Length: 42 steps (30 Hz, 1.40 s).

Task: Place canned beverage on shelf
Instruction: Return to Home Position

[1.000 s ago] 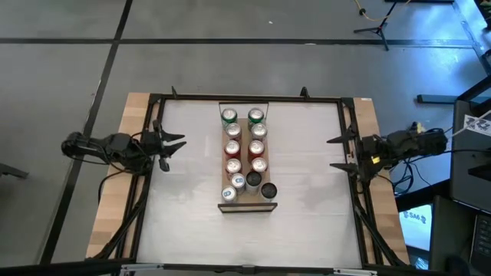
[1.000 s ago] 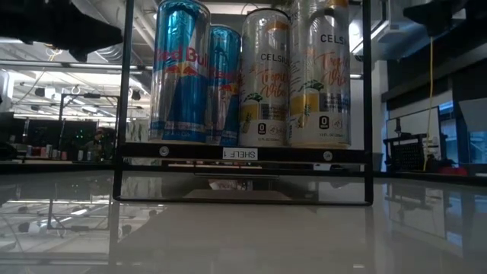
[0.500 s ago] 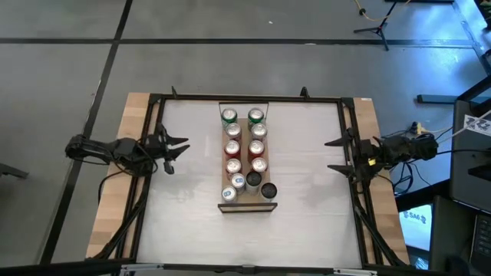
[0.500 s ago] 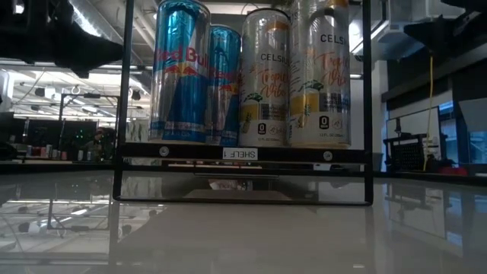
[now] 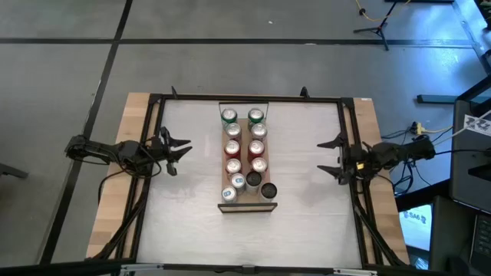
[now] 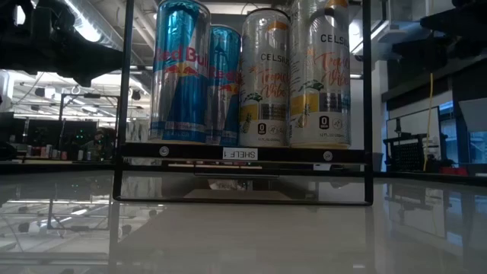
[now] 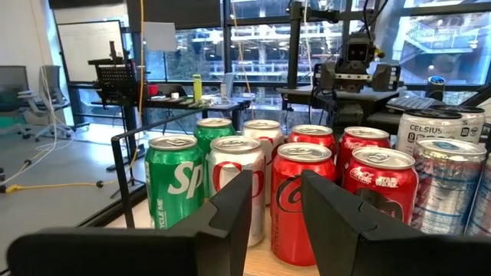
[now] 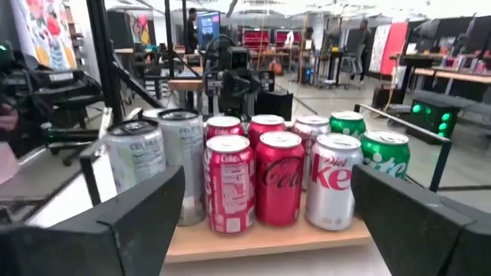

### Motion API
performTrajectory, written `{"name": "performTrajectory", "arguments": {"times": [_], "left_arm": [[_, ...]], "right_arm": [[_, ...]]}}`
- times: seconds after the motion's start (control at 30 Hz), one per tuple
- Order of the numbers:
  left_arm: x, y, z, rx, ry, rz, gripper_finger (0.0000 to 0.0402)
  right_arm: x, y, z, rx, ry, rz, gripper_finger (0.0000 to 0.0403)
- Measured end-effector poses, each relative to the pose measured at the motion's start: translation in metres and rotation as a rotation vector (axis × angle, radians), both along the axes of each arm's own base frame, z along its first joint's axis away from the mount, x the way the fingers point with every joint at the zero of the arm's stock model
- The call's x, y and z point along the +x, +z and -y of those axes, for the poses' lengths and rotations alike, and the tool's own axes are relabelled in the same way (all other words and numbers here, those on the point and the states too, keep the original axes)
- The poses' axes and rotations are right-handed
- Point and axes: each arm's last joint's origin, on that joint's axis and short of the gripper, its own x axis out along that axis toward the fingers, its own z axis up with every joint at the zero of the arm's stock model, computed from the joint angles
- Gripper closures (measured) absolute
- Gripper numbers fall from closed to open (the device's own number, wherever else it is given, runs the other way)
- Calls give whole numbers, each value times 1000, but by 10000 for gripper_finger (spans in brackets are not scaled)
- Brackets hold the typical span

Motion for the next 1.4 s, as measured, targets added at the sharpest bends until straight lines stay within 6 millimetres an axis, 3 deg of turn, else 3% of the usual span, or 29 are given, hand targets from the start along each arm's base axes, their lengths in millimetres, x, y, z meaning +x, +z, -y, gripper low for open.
{"name": "performTrajectory", "arguments": {"times": [0.3,0.8,1.4], "left_arm": [[0,0,0,0,0,0,296],[0,0,0,-5,0,-2,296],[0,-1,0,-3,0,-15,296]], "right_arm": [[13,-29,2,-28,-49,36,33],[17,-37,19,-81,-65,-33,33],[16,-43,20,-83,-65,-97,33]]}}
